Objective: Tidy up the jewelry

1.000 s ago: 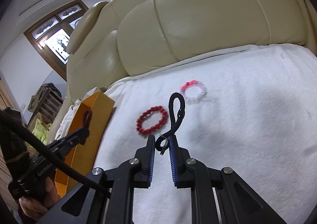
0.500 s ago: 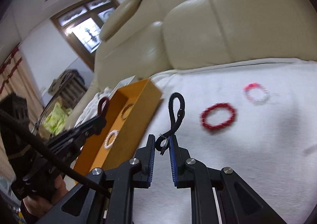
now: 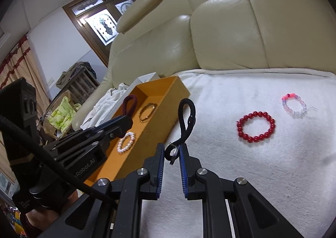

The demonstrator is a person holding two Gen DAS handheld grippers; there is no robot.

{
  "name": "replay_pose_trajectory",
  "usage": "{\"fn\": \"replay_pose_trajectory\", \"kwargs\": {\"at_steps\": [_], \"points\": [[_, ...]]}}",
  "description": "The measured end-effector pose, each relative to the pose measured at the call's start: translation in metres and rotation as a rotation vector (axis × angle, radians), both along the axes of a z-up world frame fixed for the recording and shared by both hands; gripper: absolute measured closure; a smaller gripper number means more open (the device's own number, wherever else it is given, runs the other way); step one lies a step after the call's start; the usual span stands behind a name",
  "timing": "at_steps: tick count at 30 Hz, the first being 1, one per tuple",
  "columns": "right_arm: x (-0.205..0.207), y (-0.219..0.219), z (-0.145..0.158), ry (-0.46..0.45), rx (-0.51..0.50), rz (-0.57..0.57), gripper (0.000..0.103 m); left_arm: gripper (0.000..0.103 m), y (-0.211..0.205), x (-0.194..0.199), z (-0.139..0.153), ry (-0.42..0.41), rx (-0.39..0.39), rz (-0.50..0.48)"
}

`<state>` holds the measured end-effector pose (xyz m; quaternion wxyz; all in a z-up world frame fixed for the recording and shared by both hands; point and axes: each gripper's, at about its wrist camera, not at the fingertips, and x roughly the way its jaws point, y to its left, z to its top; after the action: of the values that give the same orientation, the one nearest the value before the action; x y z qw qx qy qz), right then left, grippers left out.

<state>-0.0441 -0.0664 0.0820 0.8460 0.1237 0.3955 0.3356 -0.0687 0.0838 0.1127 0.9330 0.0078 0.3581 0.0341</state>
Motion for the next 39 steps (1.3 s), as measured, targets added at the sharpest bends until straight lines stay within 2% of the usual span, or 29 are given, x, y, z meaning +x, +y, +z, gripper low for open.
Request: {"fn": "replay_pose_trajectory", "kwargs": {"at_steps": [8,12,15,19,23,26,27,29,30,31,32,33,34,39], "points": [[0.007,-0.022,-0.005,0.013,-0.025,-0.041,0.087,0.095,-0.011,0.007,-0.002,0.008,0.001,-0.021],[0.006,-0.034,-0.006,0.017,-0.043,-0.054,0.087,0.095,-0.028,0.011,-0.009,0.035,0.009,-0.064],[0.007,-0.047,-0.009,0.036,-0.070,-0.080,0.087,0.095,-0.042,0.020,-0.023,0.092,-0.010,-0.095],[0.012,-0.070,-0.018,0.092,-0.128,-0.135,0.087,0.095,-0.059,0.036,-0.052,0.207,-0.066,-0.131],[0.021,-0.088,-0.028,0.163,-0.210,-0.185,0.087,0.095,-0.067,0.050,-0.077,0.296,-0.078,-0.121],[0.025,-0.093,-0.032,0.193,-0.268,-0.190,0.087,0.094,-0.065,0.053,-0.082,0.297,-0.097,-0.118],[0.027,-0.094,-0.033,0.210,-0.286,-0.191,0.085,0.092,-0.066,0.052,-0.082,0.299,-0.102,-0.125],[0.026,-0.099,-0.037,0.234,-0.304,-0.202,0.084,0.074,-0.065,0.050,-0.082,0.311,-0.138,-0.151],[0.027,-0.101,-0.037,0.240,-0.308,-0.200,0.084,0.068,-0.064,0.049,-0.081,0.314,-0.150,-0.162],[0.028,-0.102,-0.037,0.245,-0.315,-0.197,0.080,0.059,-0.064,0.047,-0.079,0.316,-0.152,-0.171],[0.029,-0.102,-0.037,0.249,-0.329,-0.193,0.070,0.052,-0.063,0.045,-0.078,0.320,-0.142,-0.182],[0.030,-0.103,-0.037,0.250,-0.351,-0.193,0.064,0.050,-0.062,0.042,-0.078,0.323,-0.125,-0.188],[0.028,-0.105,-0.037,0.249,-0.369,-0.200,0.052,0.049,-0.061,0.041,-0.077,0.324,-0.116,-0.190],[0.026,-0.111,-0.031,0.219,-0.346,-0.215,0.050,0.049,-0.043,0.034,-0.076,0.319,-0.125,-0.189]]}}
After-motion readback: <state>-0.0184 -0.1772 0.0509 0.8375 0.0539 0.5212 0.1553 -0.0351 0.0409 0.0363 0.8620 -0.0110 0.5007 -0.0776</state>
